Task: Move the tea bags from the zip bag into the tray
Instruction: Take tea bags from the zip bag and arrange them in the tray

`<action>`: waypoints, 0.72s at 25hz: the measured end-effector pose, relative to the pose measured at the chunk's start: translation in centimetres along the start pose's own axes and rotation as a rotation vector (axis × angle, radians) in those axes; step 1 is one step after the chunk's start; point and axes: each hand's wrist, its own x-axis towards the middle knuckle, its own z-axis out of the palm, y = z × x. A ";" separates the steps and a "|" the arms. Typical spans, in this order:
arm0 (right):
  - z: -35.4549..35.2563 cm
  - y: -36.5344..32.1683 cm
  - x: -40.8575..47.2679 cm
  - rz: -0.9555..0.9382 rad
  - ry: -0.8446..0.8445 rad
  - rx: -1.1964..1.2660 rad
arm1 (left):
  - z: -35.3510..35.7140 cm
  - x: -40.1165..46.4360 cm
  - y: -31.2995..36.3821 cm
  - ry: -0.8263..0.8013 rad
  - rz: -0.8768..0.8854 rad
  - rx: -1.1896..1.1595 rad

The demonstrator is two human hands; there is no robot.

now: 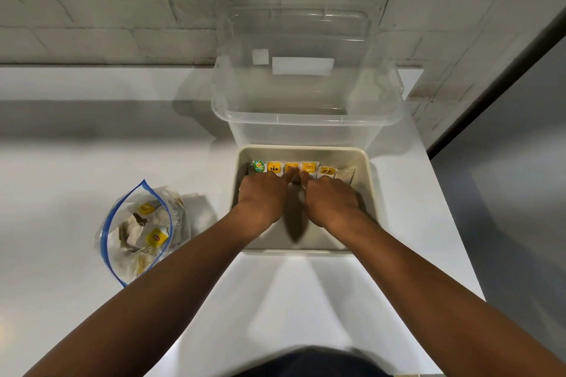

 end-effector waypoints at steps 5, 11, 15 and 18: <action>-0.3 -0.2 -0.3 -0.001 -0.008 0.004 | -0.8 -0.4 0.1 0.009 0.023 0.007; -1.0 0.7 -0.8 0.056 -0.020 0.001 | -1.2 -1.0 0.8 0.006 0.054 0.008; -1.6 1.3 -1.4 0.075 -0.003 -0.015 | -0.7 -1.0 1.5 0.000 0.052 -0.027; -1.6 1.0 -1.6 0.072 0.007 -0.003 | -0.4 -0.5 1.9 -0.025 0.041 -0.039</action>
